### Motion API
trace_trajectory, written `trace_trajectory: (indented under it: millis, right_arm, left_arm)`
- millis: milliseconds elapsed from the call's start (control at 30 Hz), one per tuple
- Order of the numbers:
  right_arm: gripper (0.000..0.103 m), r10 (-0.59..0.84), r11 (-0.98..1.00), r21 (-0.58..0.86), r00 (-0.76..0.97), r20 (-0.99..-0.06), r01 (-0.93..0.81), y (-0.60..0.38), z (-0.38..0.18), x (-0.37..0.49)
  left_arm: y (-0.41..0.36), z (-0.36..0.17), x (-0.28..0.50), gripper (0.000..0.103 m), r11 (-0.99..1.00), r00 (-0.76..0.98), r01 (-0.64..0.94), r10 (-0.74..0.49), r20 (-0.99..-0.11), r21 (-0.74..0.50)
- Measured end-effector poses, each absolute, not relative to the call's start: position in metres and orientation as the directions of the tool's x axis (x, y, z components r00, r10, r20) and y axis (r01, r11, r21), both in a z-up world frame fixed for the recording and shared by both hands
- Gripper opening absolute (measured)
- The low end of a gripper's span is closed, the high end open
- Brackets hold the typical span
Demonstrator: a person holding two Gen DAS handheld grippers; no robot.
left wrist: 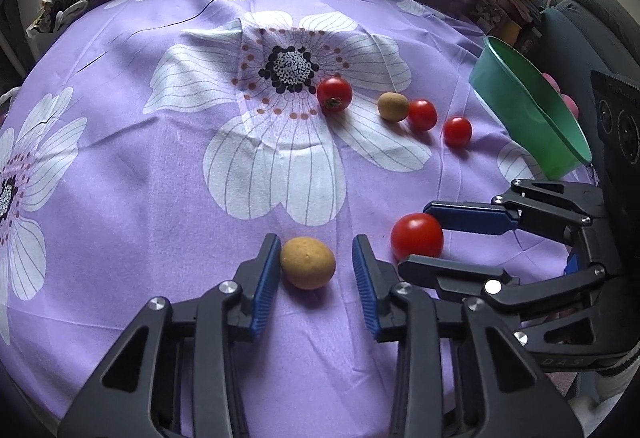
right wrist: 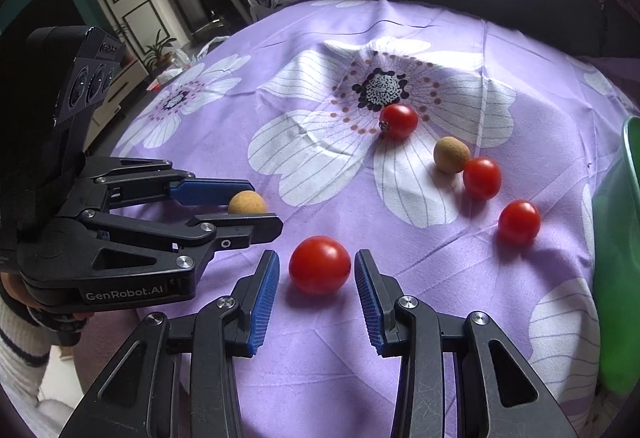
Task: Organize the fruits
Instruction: 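Grasp a red tomato with the right tool while the left tool holds the brown fruit, then open the left tool over the bowl dropping the brown fruit while the right tool carries the tomato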
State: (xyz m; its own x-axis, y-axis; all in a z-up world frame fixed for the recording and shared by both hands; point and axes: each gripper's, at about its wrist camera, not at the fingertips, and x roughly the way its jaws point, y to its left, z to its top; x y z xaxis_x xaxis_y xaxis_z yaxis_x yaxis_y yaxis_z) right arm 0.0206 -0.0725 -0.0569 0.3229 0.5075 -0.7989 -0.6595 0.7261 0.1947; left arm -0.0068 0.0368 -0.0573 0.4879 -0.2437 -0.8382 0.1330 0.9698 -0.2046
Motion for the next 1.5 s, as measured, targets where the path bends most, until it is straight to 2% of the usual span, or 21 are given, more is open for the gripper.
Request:
trace_trajectory:
  millis: [133, 233, 367, 800, 1500]
  right_arm:
    - [0.039, 0.494, 0.727, 0.184, 0.318, -0.81, -0.662, -0.07, -0.06, 0.023]
    - [0.035, 0.495, 0.73, 0.197, 0.307, -0.813, -0.654, -0.07, -0.063, 0.026]
    - [0.034, 0.5, 0.732, 0.207, 0.306, -0.81, -0.649, -0.071, -0.064, 0.026]
    - [0.034, 0.516, 0.76, 0.222, 0.359, -0.777, -0.61, -0.1, -0.043, 0.015]
    - [0.034, 0.522, 0.819, 0.236, 0.509, -0.684, -0.523, -0.167, 0.0, -0.004]
  left_arm:
    - [0.038, -0.058, -0.007, 0.025, 0.969, 0.488, 0.132, -0.247, -0.837, -0.209]
    - [0.041, -0.059, -0.008, 0.027, 0.966, 0.491, 0.124, -0.257, -0.832, -0.225]
    - [0.041, -0.058, -0.008, 0.027, 0.965, 0.491, 0.12, -0.261, -0.831, -0.233]
    - [0.026, -0.034, -0.017, 0.027, 0.96, 0.512, 0.14, -0.279, -0.813, -0.241]
    - [-0.026, 0.002, -0.013, 0.027, 0.958, 0.55, 0.222, -0.279, -0.787, -0.184]
